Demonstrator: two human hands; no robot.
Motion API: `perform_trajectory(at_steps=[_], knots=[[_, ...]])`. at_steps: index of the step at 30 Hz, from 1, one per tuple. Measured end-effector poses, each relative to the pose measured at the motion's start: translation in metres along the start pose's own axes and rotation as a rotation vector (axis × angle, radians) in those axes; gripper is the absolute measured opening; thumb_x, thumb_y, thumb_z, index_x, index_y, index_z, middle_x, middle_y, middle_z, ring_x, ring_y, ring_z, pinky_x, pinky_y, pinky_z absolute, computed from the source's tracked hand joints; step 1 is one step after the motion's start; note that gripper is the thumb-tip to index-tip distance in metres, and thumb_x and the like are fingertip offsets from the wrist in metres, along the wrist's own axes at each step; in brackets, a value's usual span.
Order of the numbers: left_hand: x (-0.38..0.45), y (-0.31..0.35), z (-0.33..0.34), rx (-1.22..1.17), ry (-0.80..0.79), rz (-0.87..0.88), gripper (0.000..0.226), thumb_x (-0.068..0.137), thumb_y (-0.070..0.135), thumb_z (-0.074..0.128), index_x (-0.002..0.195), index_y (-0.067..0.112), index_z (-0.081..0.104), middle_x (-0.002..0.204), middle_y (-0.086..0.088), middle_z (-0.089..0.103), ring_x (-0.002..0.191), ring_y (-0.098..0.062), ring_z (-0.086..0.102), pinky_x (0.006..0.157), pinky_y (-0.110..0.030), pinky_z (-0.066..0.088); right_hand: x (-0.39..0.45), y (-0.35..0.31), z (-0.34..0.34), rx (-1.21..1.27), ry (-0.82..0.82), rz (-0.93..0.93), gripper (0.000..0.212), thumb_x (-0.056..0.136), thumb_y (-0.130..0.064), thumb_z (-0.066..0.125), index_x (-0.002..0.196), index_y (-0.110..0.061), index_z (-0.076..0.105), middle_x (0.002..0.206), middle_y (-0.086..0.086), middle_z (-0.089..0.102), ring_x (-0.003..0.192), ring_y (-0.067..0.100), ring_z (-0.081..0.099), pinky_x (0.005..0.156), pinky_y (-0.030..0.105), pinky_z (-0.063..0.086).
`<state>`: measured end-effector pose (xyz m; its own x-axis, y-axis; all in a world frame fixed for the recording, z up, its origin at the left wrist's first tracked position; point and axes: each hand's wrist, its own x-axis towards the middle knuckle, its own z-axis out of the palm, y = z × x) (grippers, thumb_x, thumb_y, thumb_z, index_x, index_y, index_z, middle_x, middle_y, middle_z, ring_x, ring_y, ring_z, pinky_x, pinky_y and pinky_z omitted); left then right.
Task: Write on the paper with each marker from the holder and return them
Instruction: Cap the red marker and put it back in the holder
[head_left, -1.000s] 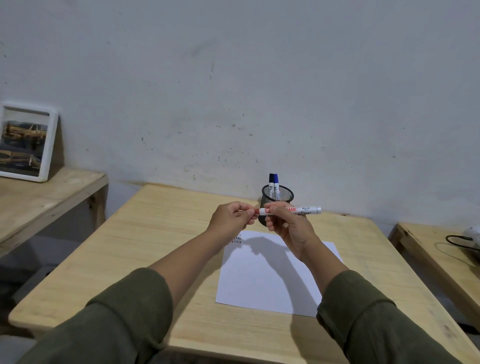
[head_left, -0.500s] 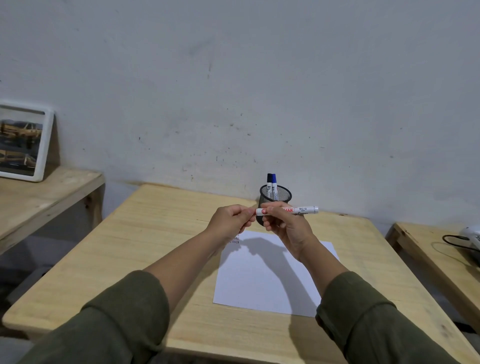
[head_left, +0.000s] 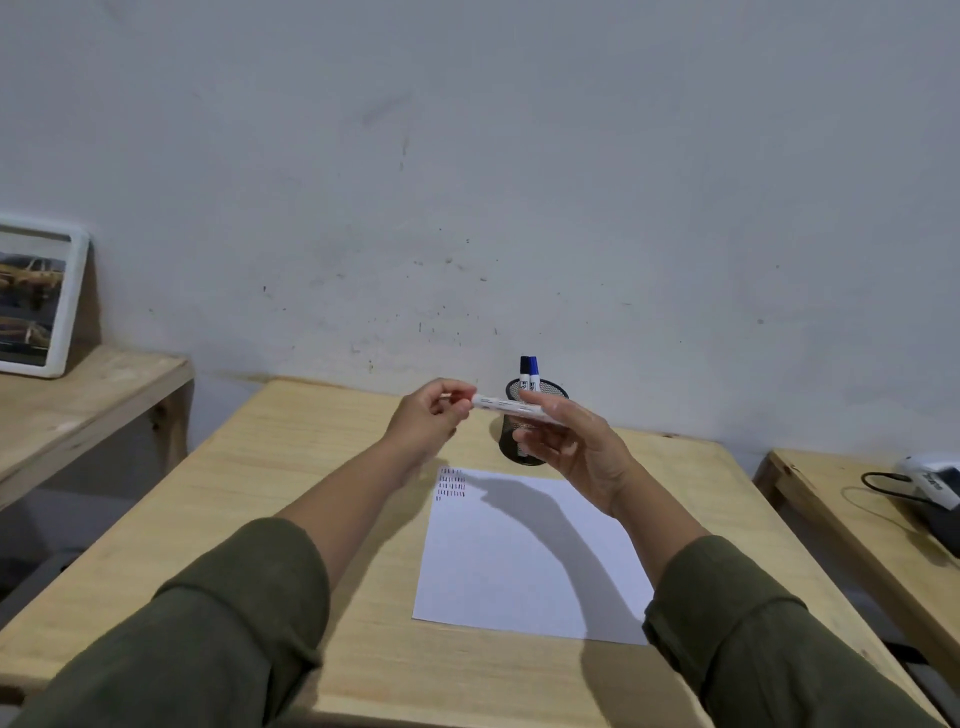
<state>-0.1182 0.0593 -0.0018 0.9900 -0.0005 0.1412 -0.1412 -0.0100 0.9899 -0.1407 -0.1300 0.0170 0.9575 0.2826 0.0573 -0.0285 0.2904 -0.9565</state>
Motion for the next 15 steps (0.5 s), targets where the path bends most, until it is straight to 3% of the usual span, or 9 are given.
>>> perform_trajectory(at_steps=[3, 6, 10, 13, 15], knots=[[0.012, 0.014, 0.001, -0.012, -0.028, 0.031, 0.026, 0.09, 0.004, 0.052, 0.093, 0.027, 0.063, 0.077, 0.001, 0.052, 0.059, -0.01, 0.038, 0.056, -0.019, 0.035, 0.001, -0.015, -0.005, -0.104, -0.002, 0.015, 0.028, 0.079, -0.022, 0.064, 0.098, -0.002, 0.066, 0.086, 0.012, 0.068, 0.075, 0.023, 0.066, 0.072, 0.027, 0.056], [0.026, 0.029, 0.013, 0.042, -0.081, 0.099, 0.029, 0.09, 0.003, 0.051, 0.103, 0.026, 0.063, 0.08, 0.002, 0.057, 0.056, -0.006, 0.043, 0.056, -0.018, 0.035, 0.01, -0.024, -0.009, -0.392, 0.029, 0.022, 0.012, 0.085, -0.02, 0.067, 0.084, -0.009, 0.062, 0.09, 0.019, 0.068, 0.079, 0.027, 0.066, 0.074, 0.032, 0.052], [0.044, 0.049, 0.036, 0.064, -0.111, 0.182, 0.035, 0.089, 0.004, 0.053, 0.117, 0.023, 0.061, 0.076, 0.005, 0.057, 0.051, 0.007, 0.049, 0.062, -0.014, 0.037, 0.028, -0.034, -0.011, -0.648, 0.09, -0.068, 0.014, 0.083, -0.014, 0.07, 0.079, -0.014, 0.056, 0.077, 0.014, 0.063, 0.067, 0.014, 0.061, 0.066, 0.025, 0.048], [0.056, 0.058, 0.052, 0.061, -0.088, 0.202, 0.038, 0.089, 0.007, 0.055, 0.124, 0.021, 0.056, 0.086, 0.006, 0.065, 0.069, 0.008, 0.057, 0.076, -0.015, 0.04, 0.043, -0.041, -0.012, -0.712, 0.142, -0.105, 0.018, 0.083, -0.014, 0.069, 0.098, -0.015, 0.059, 0.071, 0.004, 0.067, 0.072, 0.016, 0.061, 0.065, 0.027, 0.044], [0.065, 0.054, 0.058, 0.07, -0.035, 0.167, 0.04, 0.089, 0.014, 0.056, 0.127, 0.024, 0.053, 0.103, 0.003, 0.067, 0.095, -0.005, 0.061, 0.088, -0.02, 0.04, 0.056, -0.043, -0.017, -0.753, 0.201, -0.136, 0.027, 0.083, -0.014, 0.066, 0.11, -0.014, 0.06, 0.072, 0.001, 0.068, 0.076, 0.017, 0.061, 0.068, 0.028, 0.044]])
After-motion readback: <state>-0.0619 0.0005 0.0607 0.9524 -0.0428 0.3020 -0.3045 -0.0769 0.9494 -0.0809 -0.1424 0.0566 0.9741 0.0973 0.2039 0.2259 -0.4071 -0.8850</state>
